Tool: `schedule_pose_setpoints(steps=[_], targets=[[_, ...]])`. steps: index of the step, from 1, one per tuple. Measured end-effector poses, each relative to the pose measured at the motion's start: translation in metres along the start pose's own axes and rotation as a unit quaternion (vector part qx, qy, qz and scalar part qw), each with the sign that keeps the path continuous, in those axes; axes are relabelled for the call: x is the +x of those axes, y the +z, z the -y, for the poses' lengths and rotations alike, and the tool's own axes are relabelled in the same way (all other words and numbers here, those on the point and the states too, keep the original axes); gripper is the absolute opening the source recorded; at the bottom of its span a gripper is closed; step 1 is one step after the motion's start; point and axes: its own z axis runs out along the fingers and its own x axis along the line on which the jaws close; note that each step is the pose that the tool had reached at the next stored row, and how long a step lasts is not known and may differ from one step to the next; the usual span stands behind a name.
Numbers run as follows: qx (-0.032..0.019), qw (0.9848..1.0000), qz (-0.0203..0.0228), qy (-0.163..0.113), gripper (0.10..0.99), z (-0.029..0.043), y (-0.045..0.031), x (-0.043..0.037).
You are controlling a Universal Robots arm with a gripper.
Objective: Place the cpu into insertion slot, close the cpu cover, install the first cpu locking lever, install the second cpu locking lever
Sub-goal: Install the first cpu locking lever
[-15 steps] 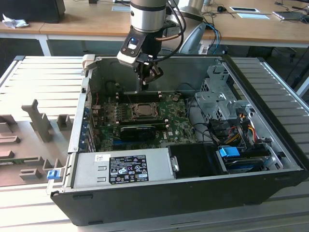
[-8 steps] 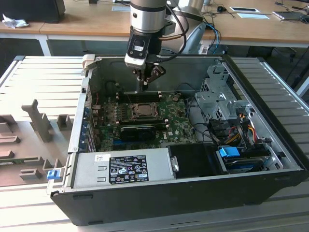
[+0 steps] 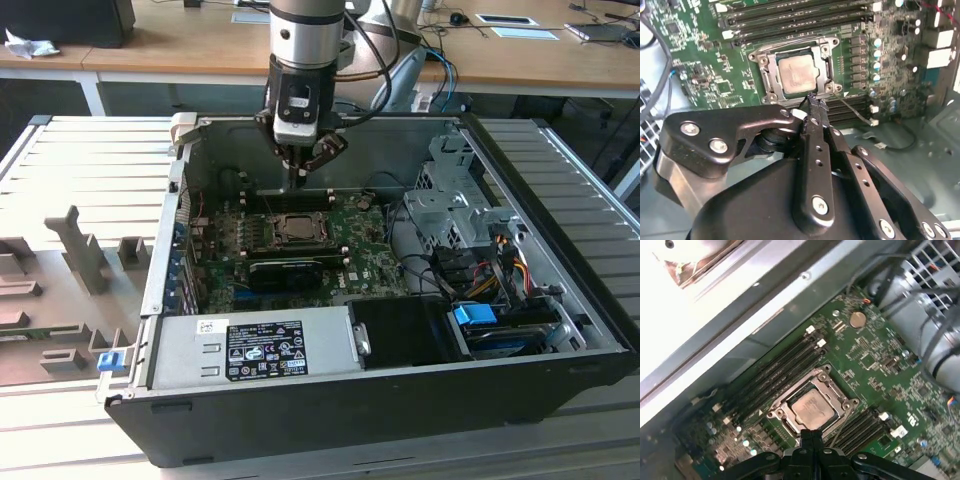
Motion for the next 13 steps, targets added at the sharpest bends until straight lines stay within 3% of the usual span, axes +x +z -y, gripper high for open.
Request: schedule_pose_setpoints(steps=[2, 4, 8, 10, 13], targets=[[0.0005, 0.9996, -0.0001, -0.028, 0.106, 0.0000, 0.0002, 0.0000], [0.0011, 0.9983, -0.0001, -0.059, 0.106, 0.0000, 0.0003, 0.0000], [0.0021, 0.9935, -0.0002, -0.114, 0.106, 0.0000, 0.0005, 0.0000], [0.0024, 0.9910, -0.0003, -0.134, 0.106, 0.0000, 0.0005, 0.0000], [0.0033, 0.9837, -0.0003, -0.180, 0.106, 0.0000, 0.0007, 0.0000]])
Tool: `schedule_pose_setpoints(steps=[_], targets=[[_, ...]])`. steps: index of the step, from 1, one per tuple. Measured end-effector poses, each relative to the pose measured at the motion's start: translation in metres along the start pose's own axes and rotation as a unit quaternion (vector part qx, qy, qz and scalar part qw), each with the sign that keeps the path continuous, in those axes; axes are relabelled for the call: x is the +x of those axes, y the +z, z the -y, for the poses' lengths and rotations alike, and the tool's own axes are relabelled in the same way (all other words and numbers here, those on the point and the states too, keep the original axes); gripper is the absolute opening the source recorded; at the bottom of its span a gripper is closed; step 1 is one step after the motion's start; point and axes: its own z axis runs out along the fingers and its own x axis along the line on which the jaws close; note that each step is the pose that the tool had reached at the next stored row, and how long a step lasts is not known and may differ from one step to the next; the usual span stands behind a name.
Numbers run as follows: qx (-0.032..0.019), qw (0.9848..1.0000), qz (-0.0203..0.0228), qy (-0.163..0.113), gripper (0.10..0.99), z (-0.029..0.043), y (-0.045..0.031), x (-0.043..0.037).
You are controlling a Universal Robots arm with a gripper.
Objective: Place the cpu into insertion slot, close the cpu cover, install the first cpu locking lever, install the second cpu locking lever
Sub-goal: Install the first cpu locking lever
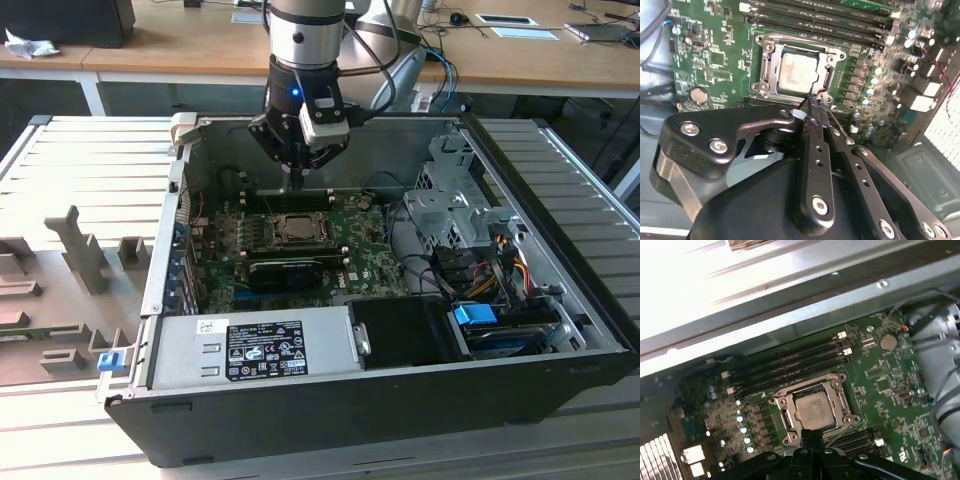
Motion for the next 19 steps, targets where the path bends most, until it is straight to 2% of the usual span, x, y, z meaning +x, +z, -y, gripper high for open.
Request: schedule_pose_setpoints(steps=[2, 10, 16, 19], targets=[[0.0004, 0.9997, 0.0000, -0.024, 0.106, 0.0000, 0.0001, 0.0000], [0.0008, 0.9988, 0.0001, -0.049, 0.106, 0.0000, 0.0002, 0.0000], [0.0015, 0.9961, 0.0000, -0.088, 0.106, 0.0000, 0.0002, 0.0000], [0.0021, 0.9933, 0.0000, -0.116, 0.106, 0.0000, 0.0002, 0.0000]])
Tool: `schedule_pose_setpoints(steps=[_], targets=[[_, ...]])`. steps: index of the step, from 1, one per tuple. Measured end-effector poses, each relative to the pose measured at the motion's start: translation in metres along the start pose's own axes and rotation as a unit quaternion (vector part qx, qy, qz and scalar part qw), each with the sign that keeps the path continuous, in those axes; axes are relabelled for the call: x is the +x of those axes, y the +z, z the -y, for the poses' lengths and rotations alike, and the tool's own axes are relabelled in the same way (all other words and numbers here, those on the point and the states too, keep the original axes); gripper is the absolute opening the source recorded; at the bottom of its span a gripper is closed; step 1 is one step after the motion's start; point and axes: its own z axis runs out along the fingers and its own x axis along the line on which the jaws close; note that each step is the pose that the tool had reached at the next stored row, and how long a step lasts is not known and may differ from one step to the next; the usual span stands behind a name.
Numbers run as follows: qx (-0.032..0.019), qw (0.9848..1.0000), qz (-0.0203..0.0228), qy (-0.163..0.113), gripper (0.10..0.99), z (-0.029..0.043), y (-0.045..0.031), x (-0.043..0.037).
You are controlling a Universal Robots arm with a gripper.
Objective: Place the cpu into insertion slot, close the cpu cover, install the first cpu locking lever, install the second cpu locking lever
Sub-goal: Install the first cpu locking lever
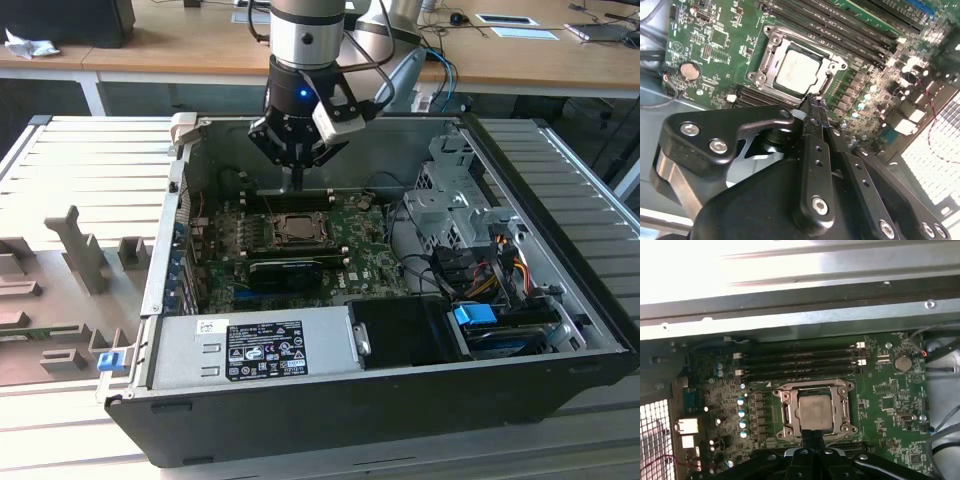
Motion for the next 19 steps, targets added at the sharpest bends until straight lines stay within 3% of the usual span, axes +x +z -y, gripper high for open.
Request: schedule_pose_setpoints(steps=[19], targets=[[0.0013, 0.9976, 0.0001, -0.070, 0.106, 0.0000, 0.0000, 0.0008]])
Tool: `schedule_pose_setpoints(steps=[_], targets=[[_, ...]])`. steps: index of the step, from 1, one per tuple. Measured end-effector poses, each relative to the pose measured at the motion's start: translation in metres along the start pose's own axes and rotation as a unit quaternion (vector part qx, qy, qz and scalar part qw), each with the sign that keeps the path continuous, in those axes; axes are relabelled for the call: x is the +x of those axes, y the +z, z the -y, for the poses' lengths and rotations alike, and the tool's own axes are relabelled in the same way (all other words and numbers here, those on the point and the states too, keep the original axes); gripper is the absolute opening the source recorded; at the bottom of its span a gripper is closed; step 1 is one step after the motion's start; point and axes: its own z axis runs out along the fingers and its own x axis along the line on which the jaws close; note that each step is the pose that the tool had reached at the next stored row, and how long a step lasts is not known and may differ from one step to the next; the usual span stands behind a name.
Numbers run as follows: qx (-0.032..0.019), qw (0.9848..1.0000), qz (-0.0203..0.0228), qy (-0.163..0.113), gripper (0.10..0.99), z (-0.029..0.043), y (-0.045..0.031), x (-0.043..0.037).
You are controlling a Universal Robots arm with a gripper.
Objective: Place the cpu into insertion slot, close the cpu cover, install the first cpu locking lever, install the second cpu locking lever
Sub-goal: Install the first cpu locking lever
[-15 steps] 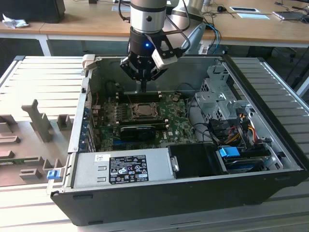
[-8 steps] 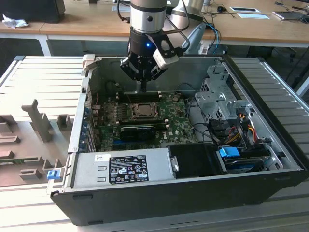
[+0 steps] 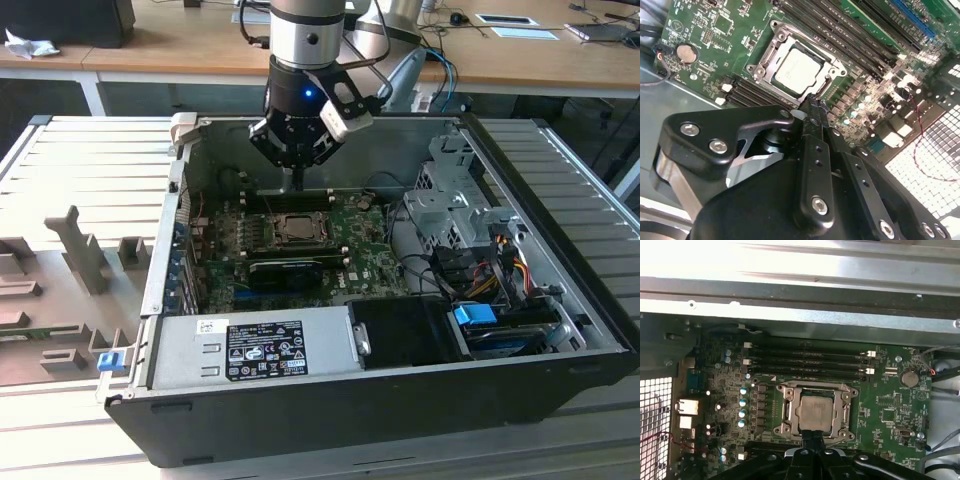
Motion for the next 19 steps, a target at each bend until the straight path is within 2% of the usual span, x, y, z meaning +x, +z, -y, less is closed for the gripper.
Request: schedule_pose_setpoints(steps=[2, 5, 6, 8, 9, 10, 12, 15, 19], targets=[[0.0000, 1.0000, 0.0010, -0.001, 0.106, -0.0002, 0.0002, 0.0027], [-0.0003, 1.0000, 0.0091, -0.001, 0.106, -0.0007, 0.0020, 0.0135], [-0.0028, 0.9999, 0.0100, -0.001, 0.106, -0.0008, 0.0022, 0.0139], [-0.0164, 0.9998, 0.0112, 0.000, 0.106, -0.0008, 0.0022, 0.0141], [-0.0254, 0.9996, 0.0119, 0.001, 0.106, -0.0008, 0.0023, 0.0142], [-0.0289, 0.9995, 0.0123, 0.001, 0.106, -0.0009, 0.0035, 0.0144], [-0.0288, 0.9995, 0.0122, 0.001, 0.106, -0.0010, 0.0073, 0.0168], [-0.0289, 0.9995, 0.0122, 0.001, 0.106, -0.0016, 0.0126, 0.0255], [-0.0291, 0.9995, 0.0123, 0.001, 0.106, -0.0024, 0.0135, 0.0345]])
